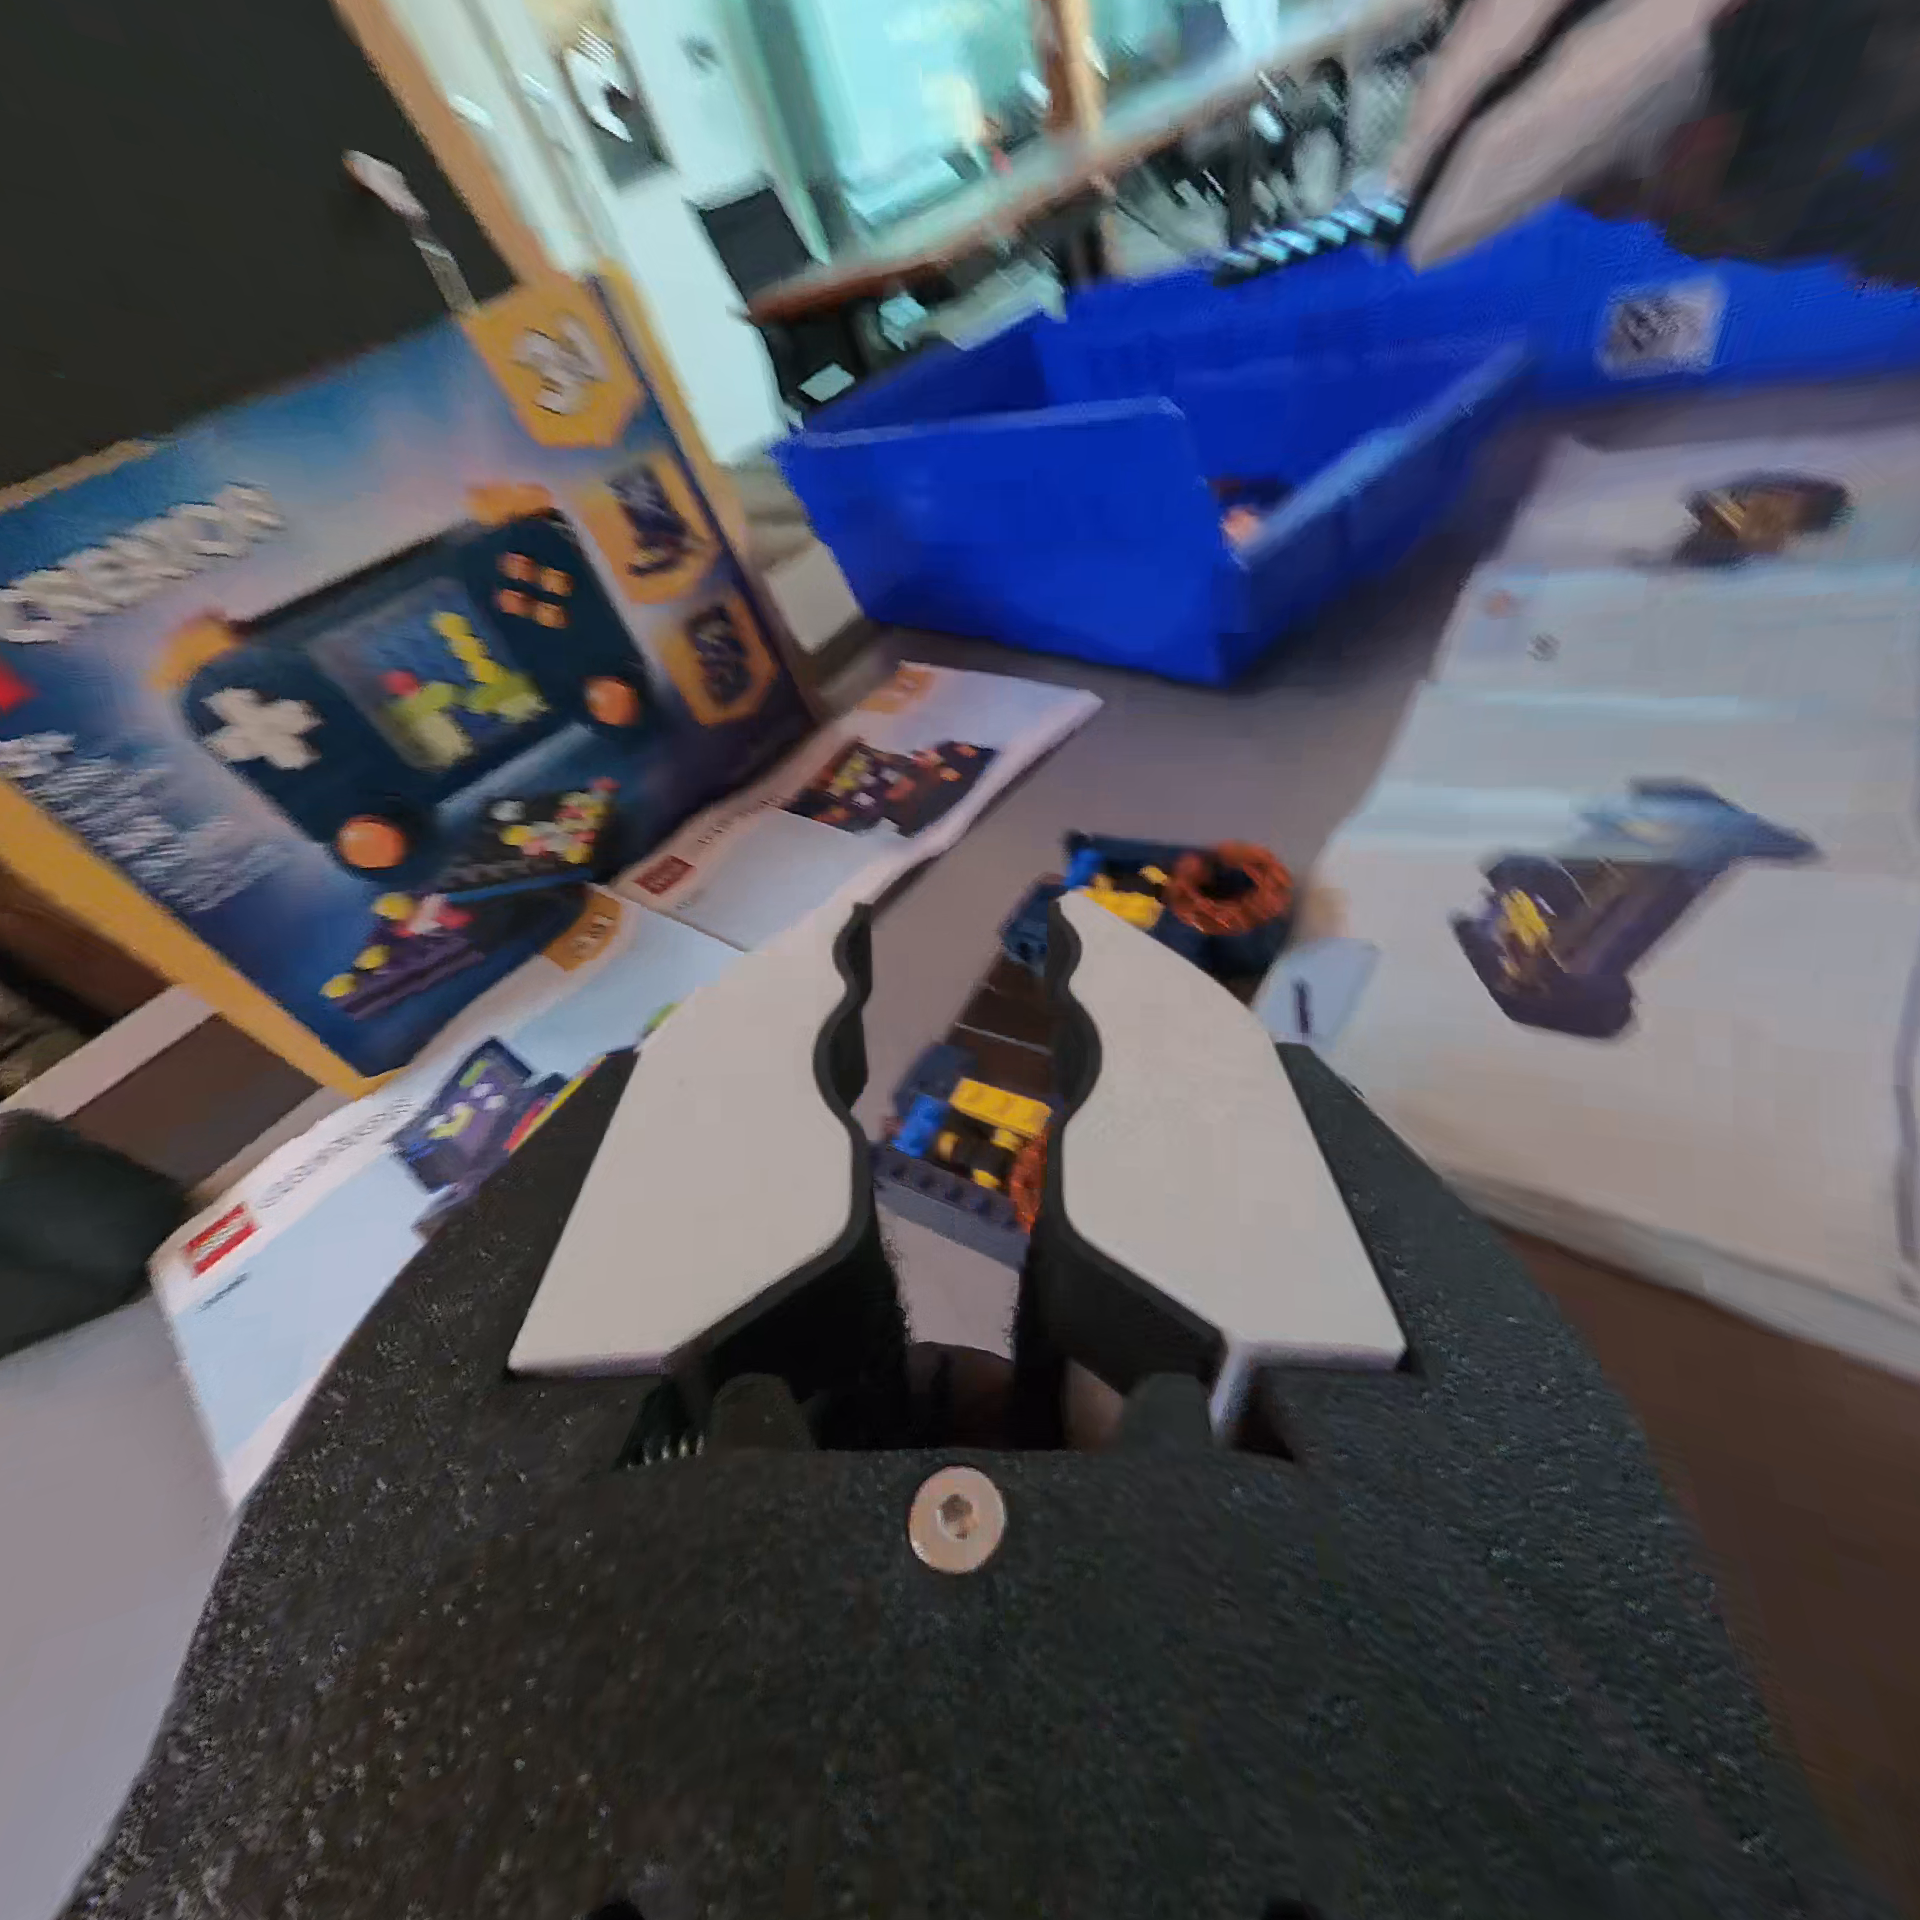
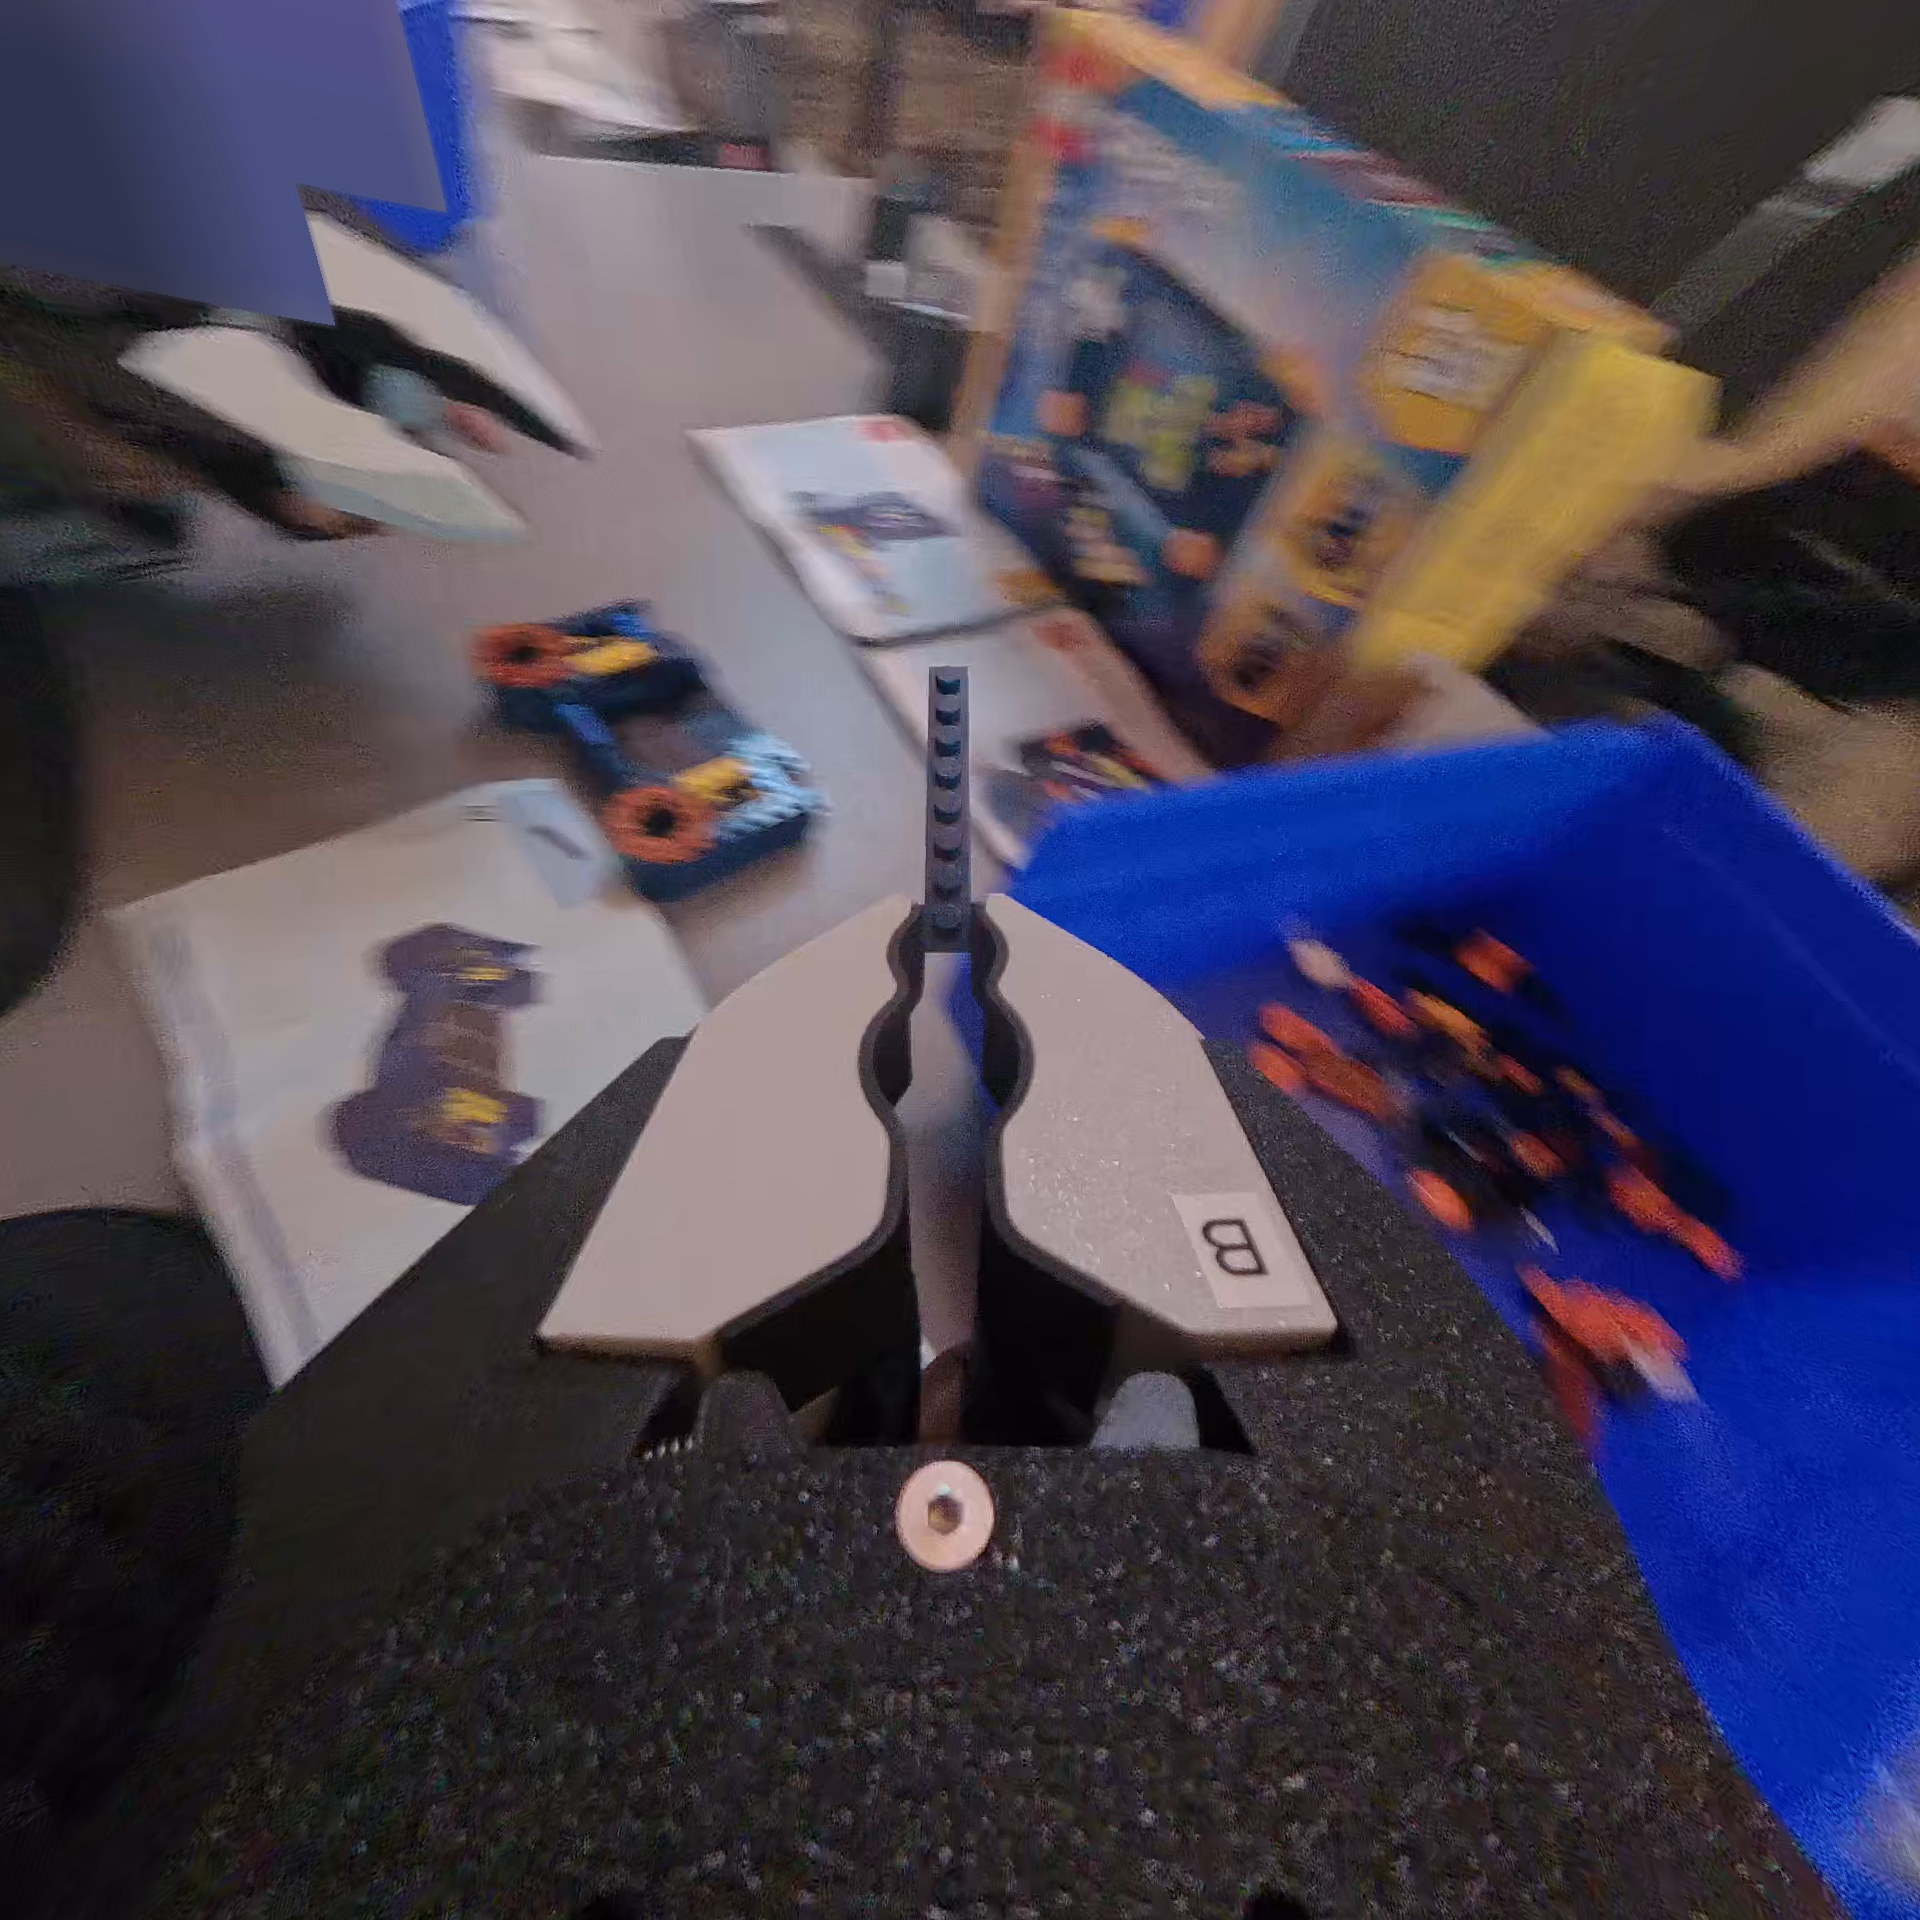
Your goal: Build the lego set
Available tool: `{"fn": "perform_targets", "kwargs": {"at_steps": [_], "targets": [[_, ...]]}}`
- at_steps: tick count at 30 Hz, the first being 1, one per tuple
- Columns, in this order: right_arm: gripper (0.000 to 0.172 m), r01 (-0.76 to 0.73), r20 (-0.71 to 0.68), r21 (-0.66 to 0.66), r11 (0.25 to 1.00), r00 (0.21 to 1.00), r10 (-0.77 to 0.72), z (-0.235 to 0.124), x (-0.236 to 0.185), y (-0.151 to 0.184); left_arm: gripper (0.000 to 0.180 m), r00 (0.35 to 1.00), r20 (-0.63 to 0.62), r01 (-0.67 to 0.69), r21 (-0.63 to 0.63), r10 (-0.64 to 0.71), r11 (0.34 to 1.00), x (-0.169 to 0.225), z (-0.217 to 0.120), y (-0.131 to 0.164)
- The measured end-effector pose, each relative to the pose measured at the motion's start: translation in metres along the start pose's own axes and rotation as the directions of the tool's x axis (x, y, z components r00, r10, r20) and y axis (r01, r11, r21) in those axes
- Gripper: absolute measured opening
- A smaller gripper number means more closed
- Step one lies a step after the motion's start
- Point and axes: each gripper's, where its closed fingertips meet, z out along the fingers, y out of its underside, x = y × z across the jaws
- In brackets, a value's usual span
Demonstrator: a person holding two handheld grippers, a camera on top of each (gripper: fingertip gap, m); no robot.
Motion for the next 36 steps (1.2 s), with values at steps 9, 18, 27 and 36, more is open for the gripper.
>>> {"fn": "perform_targets", "kwargs": {"at_steps": [9, 18, 27, 36], "targets": [[0.008, -0.082, -0.573, 0.045, 0.996, 0.814, 0.093, -0.071, 0.103, 0.029, 0.029, 0.865, 0.296, 0.289, 0.368, -0.406, 0.884, -0.073, -0.034, -0.005], [0.041, -0.219, -0.559, -0.381, 0.898, 0.829, -0.035, -0.033, 0.124, 0.064, 0.028, 0.902, 0.309, 0.192, 0.34, -0.302, 0.921, -0.065, -0.03, -0.01], [0.029, -0.394, -0.273, -0.608, 0.689, 0.919, 0.285, 0.081, 0.143, 0.101, 0.028, 0.911, 0.279, 0.194, 0.36, -0.304, 0.912, -0.061, -0.032, -0.019], [0.02, -0.454, -0.333, -0.598, 0.66, 0.89, 0.31, 0.112, 0.166, 0.131, 0.028, 0.93, 0.274, 0.143, 0.341, -0.244, 0.929, -0.054, -0.03, -0.024]]}}
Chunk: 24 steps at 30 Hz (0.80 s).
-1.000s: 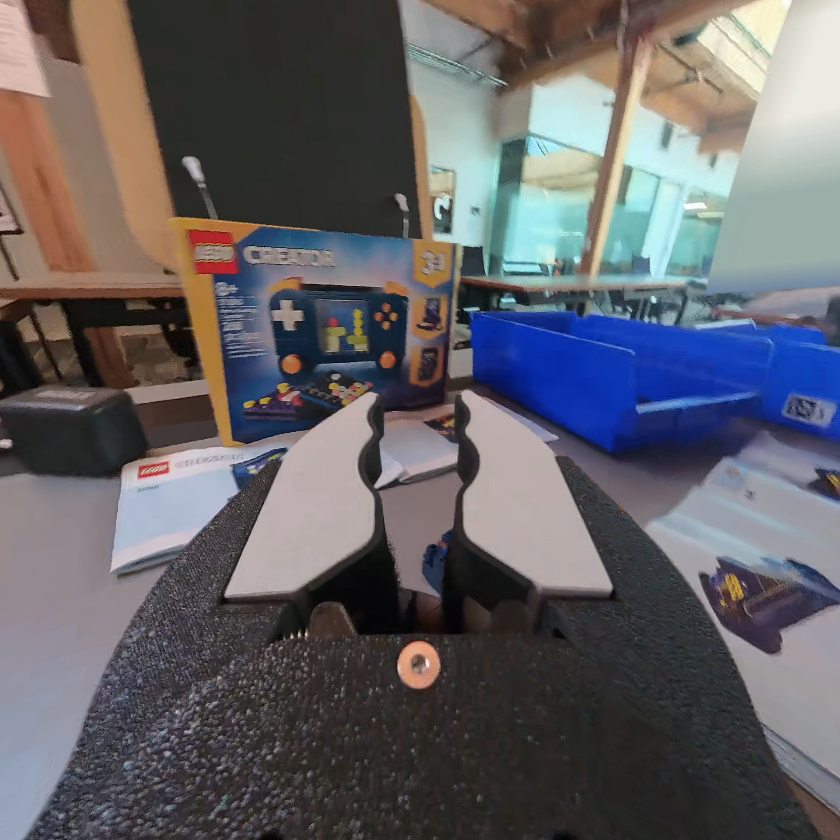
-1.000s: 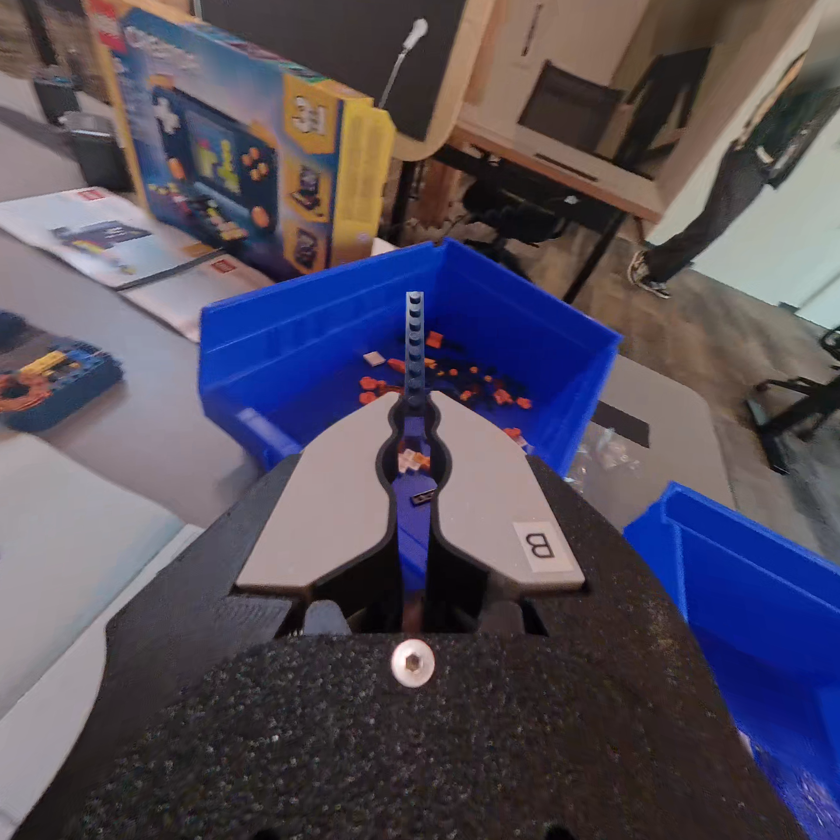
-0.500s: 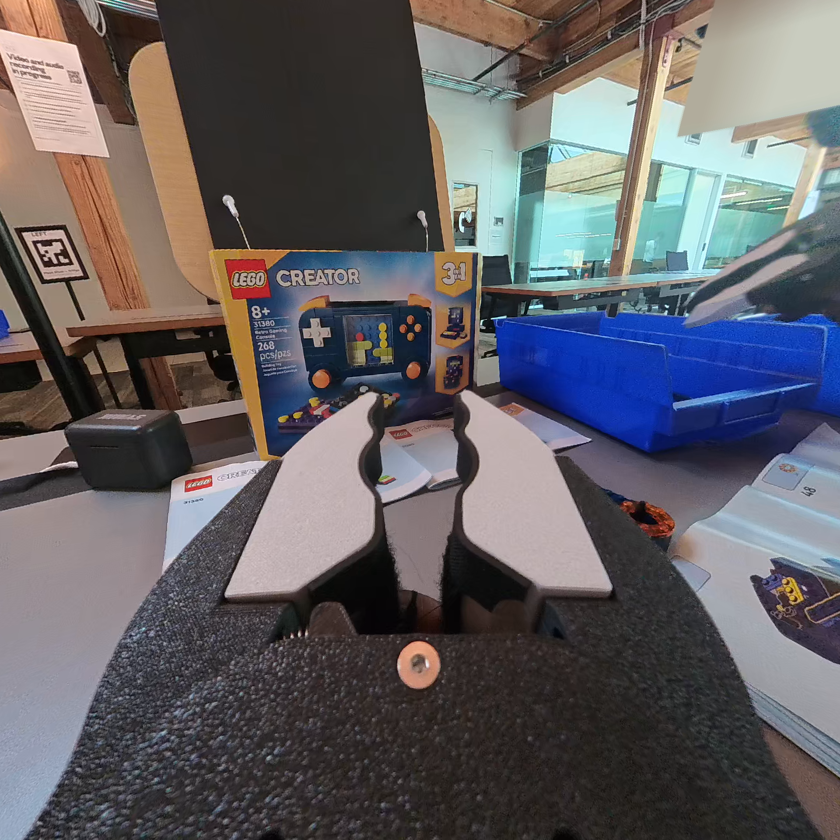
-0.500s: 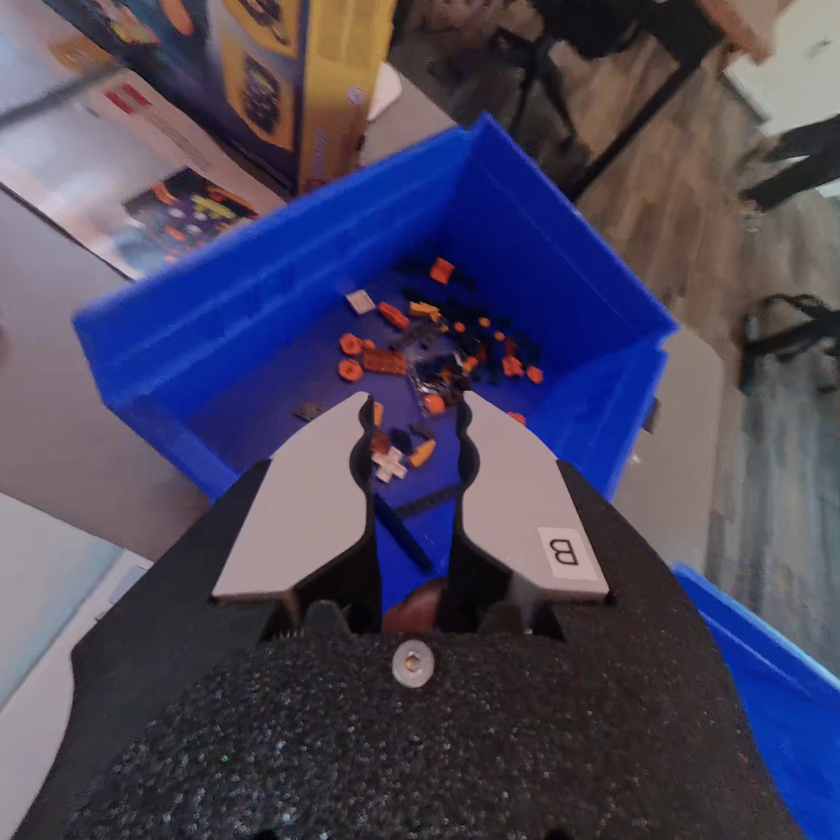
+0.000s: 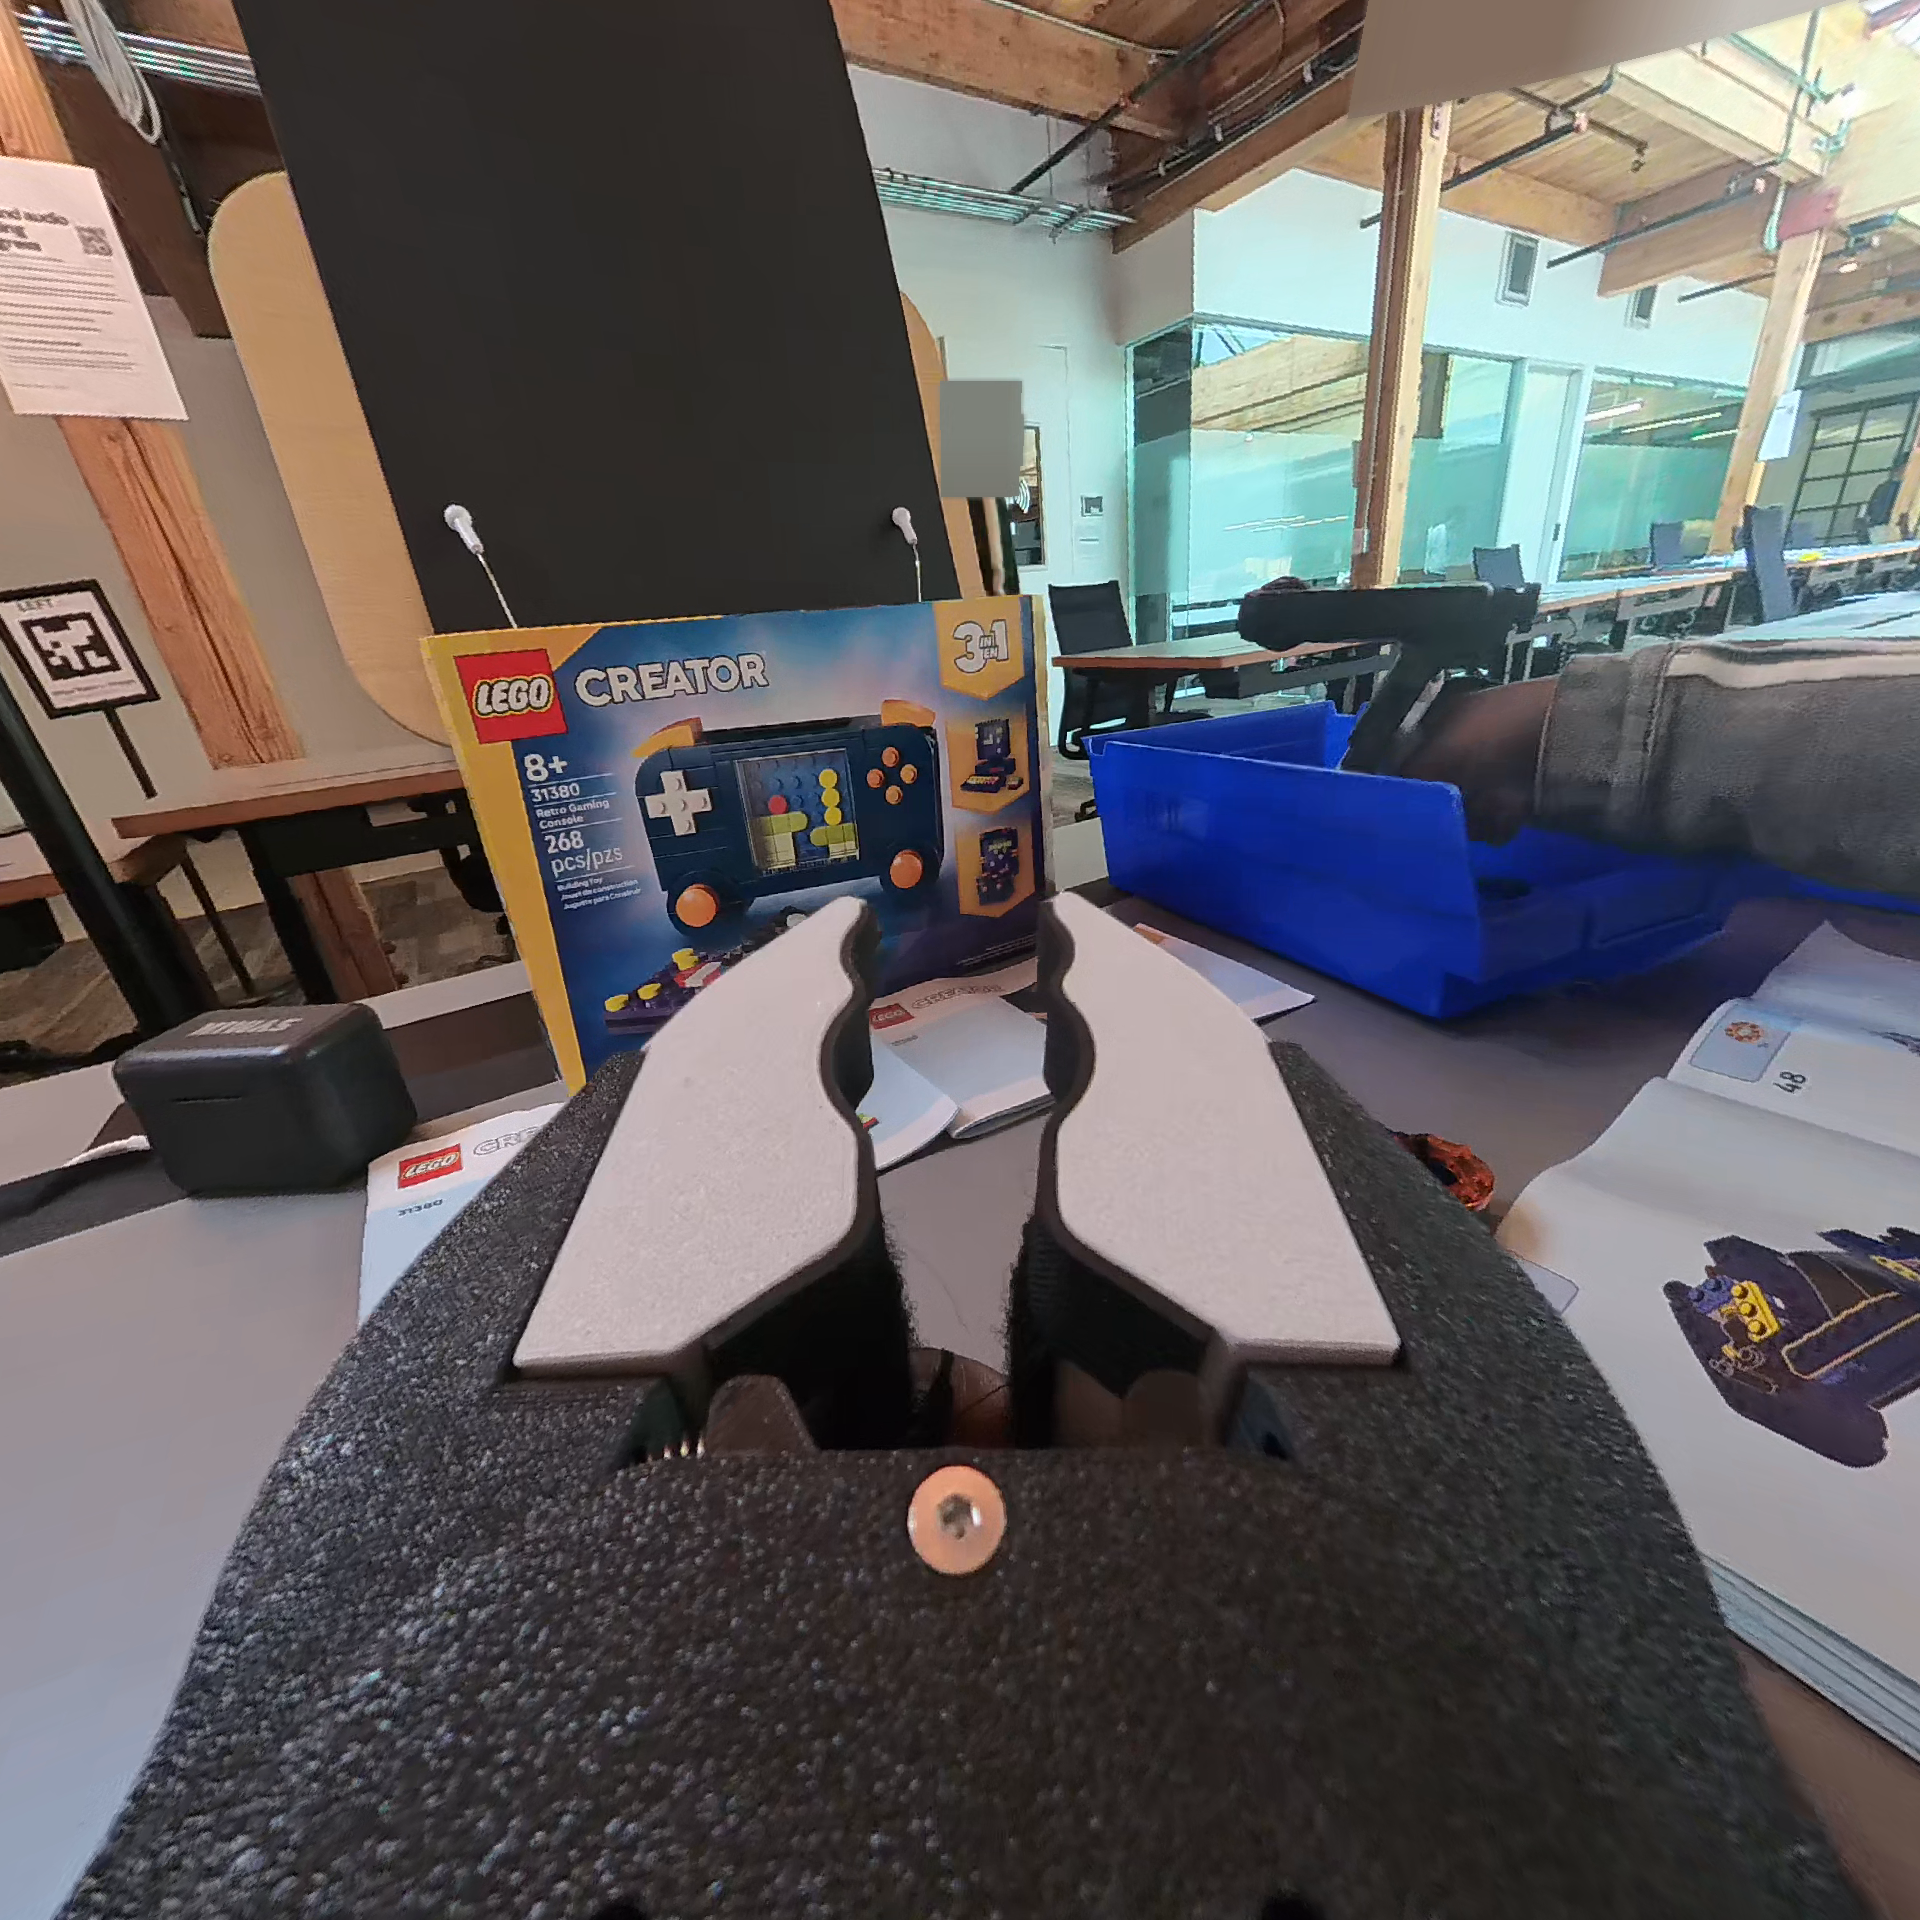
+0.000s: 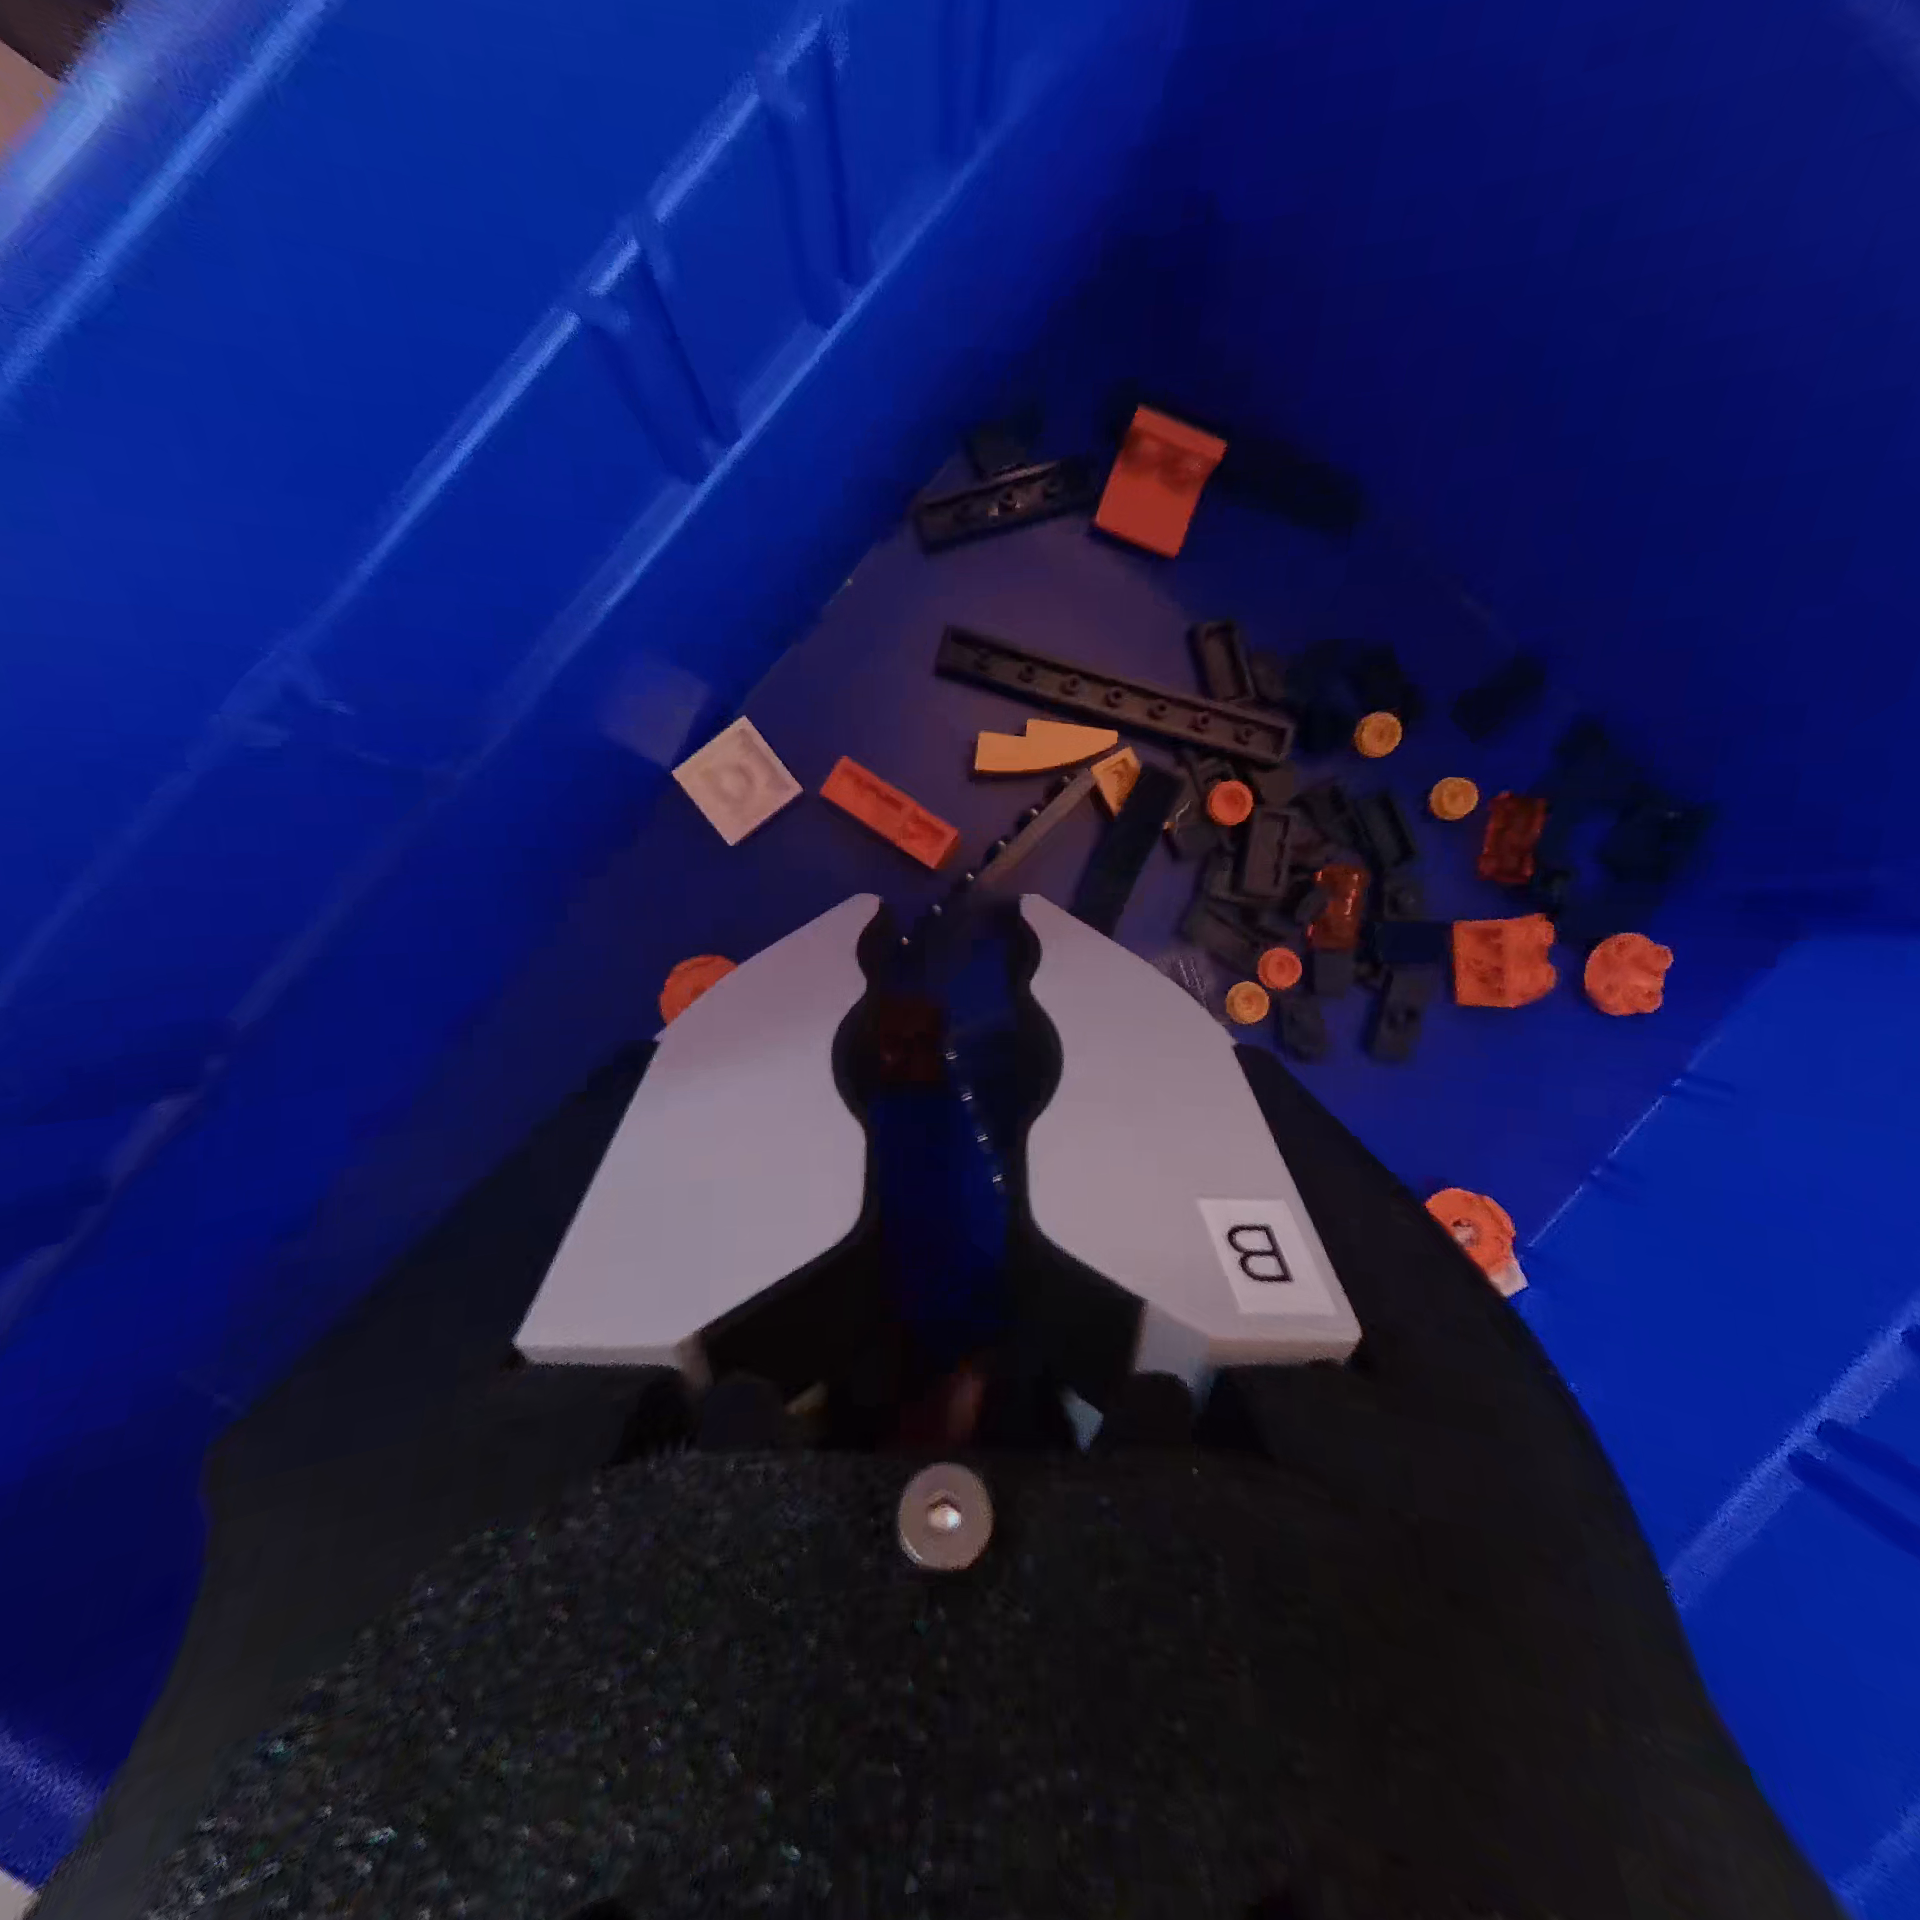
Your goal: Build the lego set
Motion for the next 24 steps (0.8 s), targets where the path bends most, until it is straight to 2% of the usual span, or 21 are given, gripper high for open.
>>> {"fn": "perform_targets", "kwargs": {"at_steps": [2, 5, 6, 8, 9, 10, 12, 13, 15, 17, 19, 20, 22, 24], "targets": [[0.005, 0.041, -0.033, 0.0, 0.999, 0.999, -0.041, 0.0, 0.005, 0.001, 0.028, 1.0, -0.004, -0.002, 0.001, 0.002, 1.0, 0.001, 0.0, 0.0], [0.005, 0.01, 0.009, 0.041, 0.999, 1.0, -0.01, -0.006, 0.002, 0.001, 0.028, 1.0, -0.009, -0.019, 0.0, 0.019, 1.0, 0.003, 0.0, 0.001], [0.005, -0.031, 0.062, 0.105, 0.994, 0.998, 0.024, -0.015, -0.004, -0.005, 0.028, 1.0, -0.019, -0.024, 0.001, 0.024, 1.0, 0.004, 0.0, 0.001], [0.005, -0.145, 0.282, 0.273, 0.951, 0.957, 0.065, -0.048, -0.032, -0.022, 0.028, 0.997, -0.076, -0.022, 0.017, 0.023, 1.0, 0.013, 0.001, -0.001], [0.005, -0.23, 0.437, 0.351, 0.908, 0.898, 0.058, -0.074, -0.051, -0.031, 0.028, 0.992, -0.128, -0.012, 0.027, 0.015, 1.0, 0.022, 0.001, -0.003], [0.005, -0.337, 0.6, 0.399, 0.853, 0.799, 0.035, -0.105, -0.07, -0.038, 0.029, 0.981, -0.192, 0.008, 0.037, -0.001, 0.999, 0.031, 0.001, -0.004], [0.004, -0.531, 0.859, 0.381, 0.757, 0.507, -0.076, -0.172, -0.107, -0.04, 0.029, 0.945, -0.323, 0.066, 0.057, -0.045, 0.996, 0.053, -0.001, -0.01], [0.004, -0.588, 0.924, 0.33, 0.738, 0.361, -0.125, -0.198, -0.122, -0.034, 0.03, 0.925, -0.375, 0.09, 0.068, -0.058, 0.994, 0.062, -0.003, -0.013], [0.004, -0.601, 0.972, 0.235, 0.764, 0.168, -0.166, -0.226, -0.153, -0.015, 0.03, 0.884, -0.465, 0.105, 0.1, -0.047, 0.989, 0.079, -0.009, -0.02], [0.004, -0.538, 0.985, 0.171, 0.825, 0.073, -0.157, -0.233, -0.189, 0.009, 0.03, 0.843, -0.536, 0.125, 0.12, -0.041, 0.985, 0.094, -0.014, -0.027], [0.004, -0.454, 0.99, 0.14, 0.88, 0.058, -0.127, -0.227, -0.223, 0.032, 0.03, 0.784, -0.609, 0.211, 0.08, -0.12, 0.974, 0.107, -0.018, -0.032], [0.004, -0.403, 0.99, 0.14, 0.904, 0.084, -0.116, -0.221, -0.238, 0.043, 0.03, 0.741, -0.642, 0.278, 0.028, -0.196, 0.96, 0.112, -0.019, -0.034], [0.004, -0.279, 0.973, 0.18, 0.943, 0.189, -0.13, -0.205, -0.264, 0.062, 0.022, 0.618, -0.689, 0.42, -0.118, -0.379, 0.9, 0.122, -0.019, -0.036], [0.004, -0.182, 0.946, 0.231, 0.956, 0.273, -0.177, -0.196, -0.281, 0.071, 0.012, 0.469, -0.7, 0.517, -0.276, -0.539, 0.81, 0.134, -0.019, -0.036]]}}
